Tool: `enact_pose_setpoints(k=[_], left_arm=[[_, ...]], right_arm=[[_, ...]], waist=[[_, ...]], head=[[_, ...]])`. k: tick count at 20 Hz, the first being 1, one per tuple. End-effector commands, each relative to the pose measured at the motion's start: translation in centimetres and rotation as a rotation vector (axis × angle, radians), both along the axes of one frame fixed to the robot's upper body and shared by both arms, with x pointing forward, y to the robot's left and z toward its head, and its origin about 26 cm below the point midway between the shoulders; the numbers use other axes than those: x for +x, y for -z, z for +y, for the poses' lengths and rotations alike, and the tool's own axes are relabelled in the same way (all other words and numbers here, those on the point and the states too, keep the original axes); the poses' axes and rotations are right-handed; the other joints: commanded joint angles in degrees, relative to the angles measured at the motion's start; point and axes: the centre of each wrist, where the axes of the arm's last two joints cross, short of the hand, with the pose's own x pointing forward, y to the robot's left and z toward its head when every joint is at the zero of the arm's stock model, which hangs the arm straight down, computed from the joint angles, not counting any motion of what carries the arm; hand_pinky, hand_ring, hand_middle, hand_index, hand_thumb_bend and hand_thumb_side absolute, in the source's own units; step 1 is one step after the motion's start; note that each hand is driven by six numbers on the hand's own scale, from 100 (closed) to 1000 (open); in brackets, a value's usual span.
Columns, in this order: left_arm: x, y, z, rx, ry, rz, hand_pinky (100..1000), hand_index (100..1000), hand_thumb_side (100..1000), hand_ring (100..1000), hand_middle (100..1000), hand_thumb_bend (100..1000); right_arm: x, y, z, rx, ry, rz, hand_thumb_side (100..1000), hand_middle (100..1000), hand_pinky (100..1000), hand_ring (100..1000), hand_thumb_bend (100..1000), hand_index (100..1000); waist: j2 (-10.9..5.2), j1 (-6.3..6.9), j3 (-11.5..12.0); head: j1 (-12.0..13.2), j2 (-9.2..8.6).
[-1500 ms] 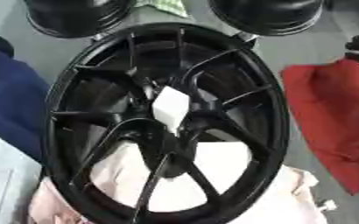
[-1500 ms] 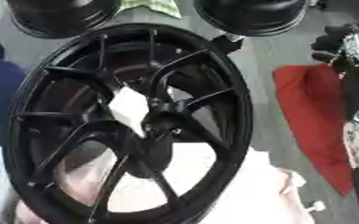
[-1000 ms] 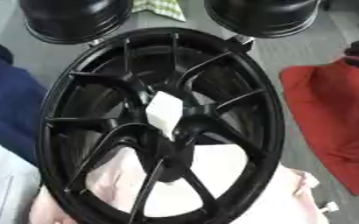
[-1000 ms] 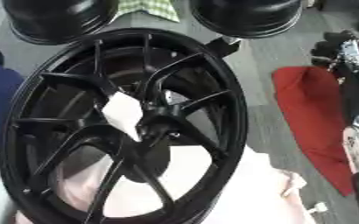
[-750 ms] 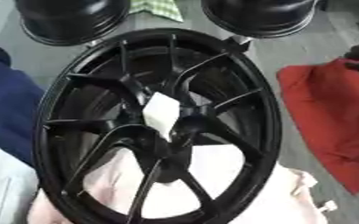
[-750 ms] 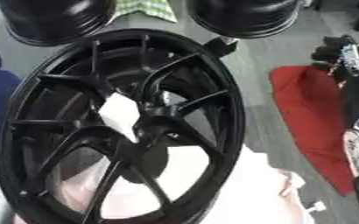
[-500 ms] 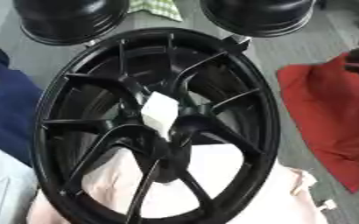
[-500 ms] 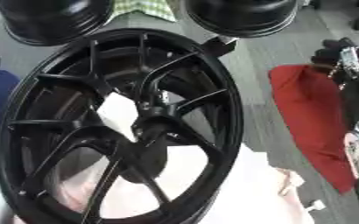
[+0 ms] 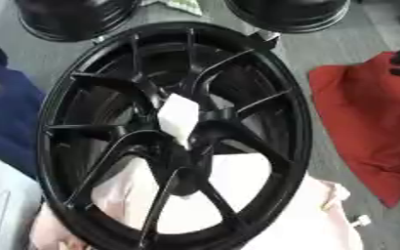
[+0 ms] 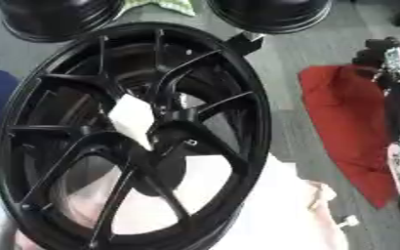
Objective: Pull the pin out of the wheel hub.
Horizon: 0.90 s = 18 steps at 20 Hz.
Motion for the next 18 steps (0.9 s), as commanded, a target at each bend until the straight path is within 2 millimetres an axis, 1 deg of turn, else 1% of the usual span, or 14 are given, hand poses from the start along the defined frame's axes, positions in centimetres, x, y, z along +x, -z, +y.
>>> enact_pose_setpoints(k=[1,7,10,13,18], left_arm=[[-0.7,-2.1,-1.5,0.166,0.047,0.018,756,799,467,713,661,614],[-1.3,-4.6,-5.8,0.391,0.166,0.078,787,810,441,735,692,575],[-1.7,-5.6,-7.7,0.471,0.205,0.101,795,814,440,740,699,572],[-1.8,-6.0,-9.3,0.514,0.243,0.13,797,815,433,742,702,568],[-0.4,-6.1,-11.7,0.516,0.287,0.158,787,809,425,736,692,574]], right_arm=[[-0.2,-1.2,-0.7,-0.044,0.016,-0.019,769,629,736,715,100,732],[-0.3,-0.8,-0.9,-0.054,0.023,0.001,773,628,736,714,100,731],[-0.4,-0.8,-1.0,-0.059,0.022,0.005,772,627,736,713,100,731],[-0.4,-0.8,-1.0,-0.062,0.02,0.011,773,627,735,713,100,731],[-0.3,-0.6,-0.9,-0.057,0.013,0.016,774,627,735,713,100,730]], waist=[[-1.81,0.29,0.19],[-2.14,0.93,0.45],[-2.37,1.07,0.62],[-2.57,1.11,0.73],[-2.76,0.96,0.42]], head=[[0.31,0.36],[-0.6,0.1],[-1.1,0.01],[-1.35,-0.14],[-1.4,-0.67]])
